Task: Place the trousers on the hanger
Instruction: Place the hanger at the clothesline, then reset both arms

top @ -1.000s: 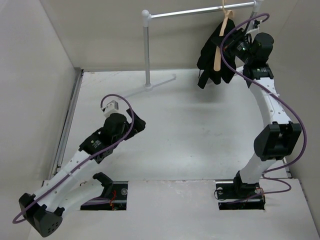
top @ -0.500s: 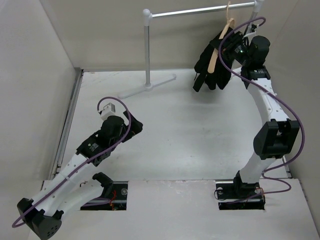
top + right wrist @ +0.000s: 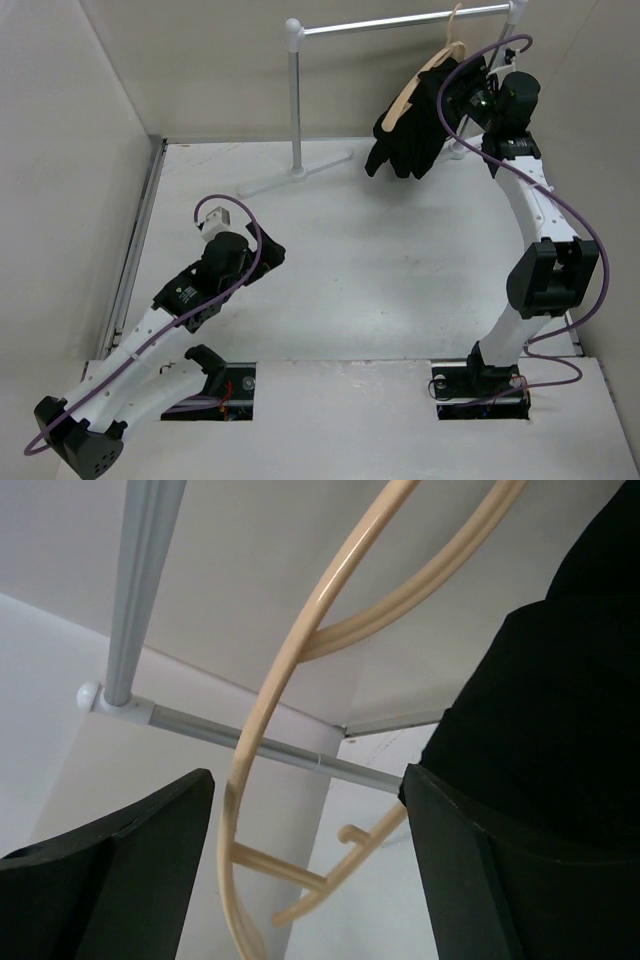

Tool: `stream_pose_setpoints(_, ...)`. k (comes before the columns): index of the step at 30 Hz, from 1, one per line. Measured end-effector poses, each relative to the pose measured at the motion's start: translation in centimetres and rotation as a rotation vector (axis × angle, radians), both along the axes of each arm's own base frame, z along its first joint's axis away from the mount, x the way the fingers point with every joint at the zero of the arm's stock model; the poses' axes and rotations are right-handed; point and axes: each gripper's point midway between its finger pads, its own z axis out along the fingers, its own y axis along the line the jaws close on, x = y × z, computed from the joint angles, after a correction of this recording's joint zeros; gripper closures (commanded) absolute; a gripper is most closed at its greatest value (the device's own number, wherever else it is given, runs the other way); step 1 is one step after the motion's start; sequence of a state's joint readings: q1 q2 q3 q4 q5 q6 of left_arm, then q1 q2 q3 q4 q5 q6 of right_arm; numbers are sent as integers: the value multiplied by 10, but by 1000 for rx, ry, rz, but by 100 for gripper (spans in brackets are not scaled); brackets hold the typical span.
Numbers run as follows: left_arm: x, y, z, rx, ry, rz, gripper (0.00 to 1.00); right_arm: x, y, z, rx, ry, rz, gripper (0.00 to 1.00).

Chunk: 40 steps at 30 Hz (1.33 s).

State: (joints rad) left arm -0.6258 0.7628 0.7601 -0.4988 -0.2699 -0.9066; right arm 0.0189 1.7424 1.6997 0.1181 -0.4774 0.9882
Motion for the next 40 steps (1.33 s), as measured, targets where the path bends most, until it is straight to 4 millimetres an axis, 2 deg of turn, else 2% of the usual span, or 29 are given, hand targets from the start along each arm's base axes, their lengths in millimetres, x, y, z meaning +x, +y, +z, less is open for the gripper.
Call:
stream_pose_setpoints(6, 2, 2, -1, 3, 5, 10, 0, 0, -1, -5, -18, 12, -6, 1)
stream_pose_setpoints(10, 6, 5, -6, 18, 23, 26, 0, -8, -5, -4, -34, 14, -24, 0)
stream_pose_setpoints(13, 11, 6, -9, 35, 41, 32, 0, -27, -13, 1, -50, 8, -50, 0)
stream_pose_setpoints(17, 21, 4, -6, 69, 58, 28, 0, -65, -24, 11, -74, -27, -101, 0)
stream_pose_setpoints(20, 27, -1, -4, 96, 66, 19, 0, -100, -32, 1, -93, -29, -147, 0)
stream_pose_setpoints(22, 30, -6, -4, 119, 74, 8, 0, -120, -38, -20, -109, 0, -185, 0)
stream_pose_setpoints(24, 30, -10, -8, 140, 87, -7, 0, -136, -42, -54, -132, 57, -230, 0)
stream_pose_setpoints(26, 28, -13, -15, 165, 110, -24, 0, -152, -46, -100, -163, 154, -271, 0)
stream_pose_setpoints(30, 26, -16, -28, 201, 147, -49, 0, -195, -53, -204, -286, 418, -343, 0)
stream_pose_setpoints(33, 26, -19, -38, 226, 177, -62, 0, -229, -60, -257, -399, 567, -384, 0)
stream_pose_setpoints(36, 25, -22, -51, 253, 212, -75, 0, -254, -61, -283, -488, 633, -395, 0)
stream_pose_setpoints(40, 26, -28, -60, 280, 243, -91, 0, -271, -48, -285, -511, 612, -355, 0)
